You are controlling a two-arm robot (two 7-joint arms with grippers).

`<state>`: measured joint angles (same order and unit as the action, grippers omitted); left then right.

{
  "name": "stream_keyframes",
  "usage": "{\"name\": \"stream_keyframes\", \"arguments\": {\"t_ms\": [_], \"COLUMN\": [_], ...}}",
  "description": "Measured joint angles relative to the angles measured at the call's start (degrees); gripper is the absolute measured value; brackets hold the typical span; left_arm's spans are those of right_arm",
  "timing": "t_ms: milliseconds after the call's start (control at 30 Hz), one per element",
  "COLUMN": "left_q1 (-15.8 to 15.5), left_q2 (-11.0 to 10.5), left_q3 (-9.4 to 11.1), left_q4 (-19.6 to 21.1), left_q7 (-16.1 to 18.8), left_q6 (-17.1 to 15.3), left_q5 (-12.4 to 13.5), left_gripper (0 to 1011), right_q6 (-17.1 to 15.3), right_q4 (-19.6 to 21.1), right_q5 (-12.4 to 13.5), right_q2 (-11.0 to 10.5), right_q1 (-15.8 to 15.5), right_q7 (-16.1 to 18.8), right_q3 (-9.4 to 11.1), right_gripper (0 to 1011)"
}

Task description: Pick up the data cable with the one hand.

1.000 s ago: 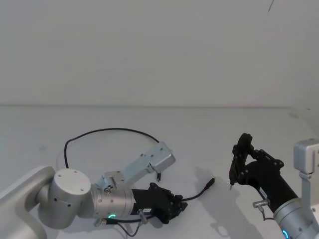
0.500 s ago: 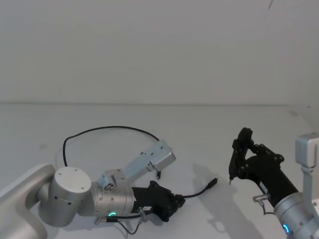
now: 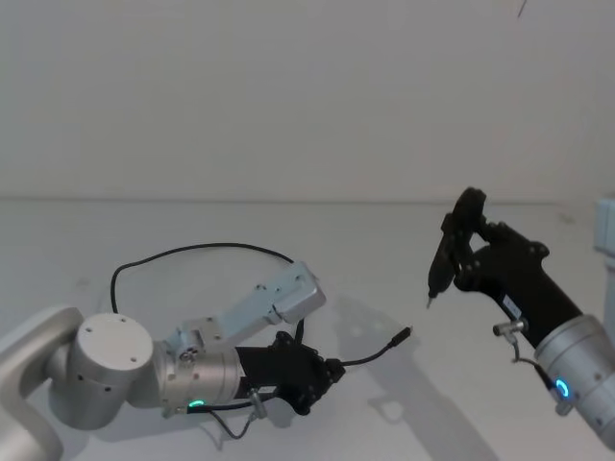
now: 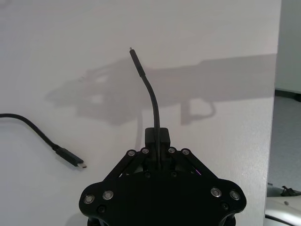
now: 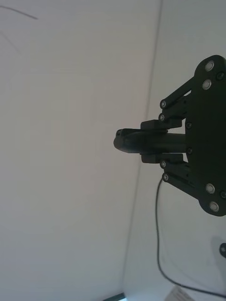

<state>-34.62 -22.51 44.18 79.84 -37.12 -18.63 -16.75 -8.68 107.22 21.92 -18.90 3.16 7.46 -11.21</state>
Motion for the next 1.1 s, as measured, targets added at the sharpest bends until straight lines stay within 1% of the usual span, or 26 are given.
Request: {"name": "stream_keyframes", "arguments": {"t_ms": [167, 400, 767, 1100], "left_q1": [0.4, 0.8, 1.0, 1.1], "left_q2": [-1.3, -2.6, -3.5, -3.9], "left_q3": [-0.7, -1.4, -1.9, -2.1], "left_q4": [1.7, 3.5, 4.7, 5.2], "left_q7": [-0.2, -0.3, -0.4, -0.5], "left_q6": [0.6, 1.1, 1.4, 1.6], "left_q5": [0.3, 0.6, 0.7, 0.8], "left_gripper": [38, 38, 38, 38], "right_q6": [-1.4, -2.6, -3.6, -4.1], "right_q4": [0.4, -0.5, -3.6, -5.4], "right_q5": [0.9, 1.0, 0.1, -0.6], "right_q2": [0.4, 1.3, 3.0, 3.9], "right_q1": [1.8, 4.0, 6.5, 7.5], "right_q7": [0.4, 0.3, -0.4, -0.5], "right_q3": [0.1, -0.2, -1.2, -1.6], "right_gripper": [279, 279, 279, 279]}}
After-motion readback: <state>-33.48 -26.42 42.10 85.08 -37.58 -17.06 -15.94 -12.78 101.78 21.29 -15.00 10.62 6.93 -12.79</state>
